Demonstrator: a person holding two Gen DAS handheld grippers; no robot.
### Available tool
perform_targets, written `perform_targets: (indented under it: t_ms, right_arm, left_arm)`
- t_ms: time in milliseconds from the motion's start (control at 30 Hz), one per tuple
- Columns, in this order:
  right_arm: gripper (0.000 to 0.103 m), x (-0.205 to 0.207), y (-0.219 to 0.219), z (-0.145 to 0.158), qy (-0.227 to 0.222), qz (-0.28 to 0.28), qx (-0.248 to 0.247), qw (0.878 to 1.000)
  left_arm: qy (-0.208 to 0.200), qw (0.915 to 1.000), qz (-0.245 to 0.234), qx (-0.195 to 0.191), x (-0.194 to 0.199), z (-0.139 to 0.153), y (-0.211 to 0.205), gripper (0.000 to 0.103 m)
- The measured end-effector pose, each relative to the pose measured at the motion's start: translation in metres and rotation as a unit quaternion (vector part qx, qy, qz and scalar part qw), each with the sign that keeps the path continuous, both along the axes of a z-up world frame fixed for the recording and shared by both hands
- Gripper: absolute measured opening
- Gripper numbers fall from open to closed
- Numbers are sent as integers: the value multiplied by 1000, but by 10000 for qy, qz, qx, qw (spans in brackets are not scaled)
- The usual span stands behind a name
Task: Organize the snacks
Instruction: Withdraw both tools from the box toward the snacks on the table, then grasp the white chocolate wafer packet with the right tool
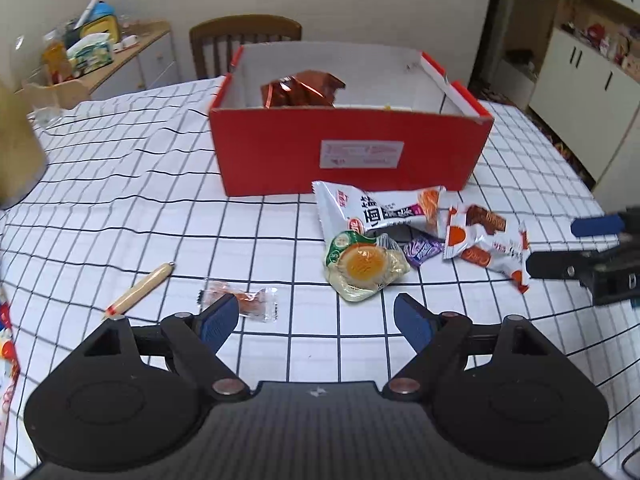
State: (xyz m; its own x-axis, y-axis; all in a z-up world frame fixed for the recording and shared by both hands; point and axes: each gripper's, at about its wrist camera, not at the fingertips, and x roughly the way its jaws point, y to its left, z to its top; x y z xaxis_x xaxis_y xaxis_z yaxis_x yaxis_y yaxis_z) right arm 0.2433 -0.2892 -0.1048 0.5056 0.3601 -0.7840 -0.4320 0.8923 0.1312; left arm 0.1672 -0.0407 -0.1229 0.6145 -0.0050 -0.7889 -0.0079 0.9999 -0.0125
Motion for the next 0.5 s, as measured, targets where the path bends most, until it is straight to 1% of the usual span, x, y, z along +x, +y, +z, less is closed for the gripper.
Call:
perform_targets:
  t_ms: [200,367,500]
  right_arm:
    - [102,26,3,-17,122,151,-281,9994]
    - [100,43,12,-29,158,423,-492,9978]
    - [100,54,20,-35,161,632,-710,9953]
  left_arm:
    - [187,9998,-69,-65,24,-17,-5,85]
    - [341,9992,-91,-200,42,-28,-10,85]
    - [555,9977,112,-372,57,-37,-8,85]
